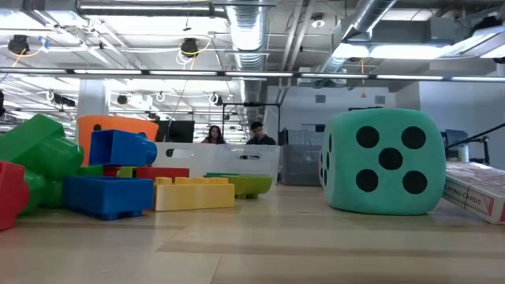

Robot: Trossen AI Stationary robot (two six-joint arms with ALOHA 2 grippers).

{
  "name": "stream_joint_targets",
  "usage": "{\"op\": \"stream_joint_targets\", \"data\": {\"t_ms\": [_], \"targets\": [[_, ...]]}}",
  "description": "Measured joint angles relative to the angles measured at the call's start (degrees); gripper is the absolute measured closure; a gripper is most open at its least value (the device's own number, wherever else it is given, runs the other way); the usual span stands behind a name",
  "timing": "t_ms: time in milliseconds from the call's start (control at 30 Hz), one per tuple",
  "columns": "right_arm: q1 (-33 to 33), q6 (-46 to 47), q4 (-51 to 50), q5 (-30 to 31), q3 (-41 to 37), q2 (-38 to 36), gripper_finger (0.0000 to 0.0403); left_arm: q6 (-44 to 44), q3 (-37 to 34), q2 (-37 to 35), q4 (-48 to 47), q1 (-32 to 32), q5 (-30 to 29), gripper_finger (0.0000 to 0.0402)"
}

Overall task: Pick & Place Toys
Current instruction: Put the purple dice into the left transparent bin

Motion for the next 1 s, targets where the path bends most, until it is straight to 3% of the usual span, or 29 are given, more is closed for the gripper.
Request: {"op": "stream_joint_targets", "data": {"t_ms": [100,233,400,667,800,1000], "targets": [[3.1,1.8,-14.1,4.8,4.9,0.1,0.0392,-1.6,0.0,0.1,-1.0,0.0,0.0,0.0402],[8.1,2.5,-30.3,17.6,9.8,0.0,0.0401,-1.7,0.0,0.0,-1.2,-0.1,0.0,0.0402],[12.4,0.4,-36.8,29.6,10.4,-0.6,0.0394,-1.8,0.0,0.1,-1.2,-0.1,0.0,0.0402],[11.3,-0.7,-39.2,27.5,10.4,1.9,0.0395,-0.9,0.0,0.1,-0.3,-0.1,-0.1,0.0402],[9.0,-1.2,-39.2,32.8,10.4,4.0,0.0401,-0.8,0.0,0.1,0.7,-0.1,-0.2,0.0402],[2.5,-2.8,-40.1,32.5,10.4,8.4,0.0402,-0.7,0.0,0.2,2.6,-0.1,-0.2,0.0402]]}}
